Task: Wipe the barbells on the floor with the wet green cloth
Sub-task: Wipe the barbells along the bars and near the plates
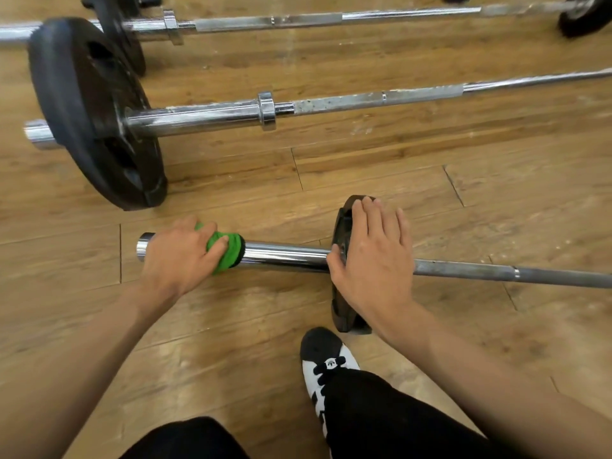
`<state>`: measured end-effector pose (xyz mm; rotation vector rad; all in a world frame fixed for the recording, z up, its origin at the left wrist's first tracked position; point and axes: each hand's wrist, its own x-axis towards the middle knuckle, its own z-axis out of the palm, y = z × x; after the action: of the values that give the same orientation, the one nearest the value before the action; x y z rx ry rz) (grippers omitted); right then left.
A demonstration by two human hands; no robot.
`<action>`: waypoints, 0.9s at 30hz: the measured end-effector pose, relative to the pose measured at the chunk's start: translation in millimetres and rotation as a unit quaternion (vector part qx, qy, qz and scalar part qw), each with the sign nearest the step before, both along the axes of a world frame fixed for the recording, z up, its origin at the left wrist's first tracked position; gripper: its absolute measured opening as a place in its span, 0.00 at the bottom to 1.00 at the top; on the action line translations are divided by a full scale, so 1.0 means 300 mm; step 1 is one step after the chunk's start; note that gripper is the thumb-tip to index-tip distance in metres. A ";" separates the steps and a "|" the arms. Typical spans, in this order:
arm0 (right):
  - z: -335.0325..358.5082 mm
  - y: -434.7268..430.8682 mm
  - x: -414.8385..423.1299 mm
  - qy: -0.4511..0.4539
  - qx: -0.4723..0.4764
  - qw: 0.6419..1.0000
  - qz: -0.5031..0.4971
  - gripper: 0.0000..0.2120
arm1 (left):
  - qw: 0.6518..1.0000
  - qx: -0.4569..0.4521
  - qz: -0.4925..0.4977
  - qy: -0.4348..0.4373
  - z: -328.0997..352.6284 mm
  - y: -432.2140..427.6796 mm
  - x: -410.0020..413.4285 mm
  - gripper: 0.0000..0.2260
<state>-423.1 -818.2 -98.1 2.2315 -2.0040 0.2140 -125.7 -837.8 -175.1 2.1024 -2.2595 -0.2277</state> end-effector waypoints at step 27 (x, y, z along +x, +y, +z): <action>0.009 0.063 0.021 -0.015 0.044 0.999 0.023 0.30 | 0.999 -0.019 0.034 -0.011 0.000 0.128 0.075 0.22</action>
<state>-416.7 -799.3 -95.3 2.3421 -2.0172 0.1691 -103.3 -799.5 -175.1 2.1676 -2.1818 -0.1584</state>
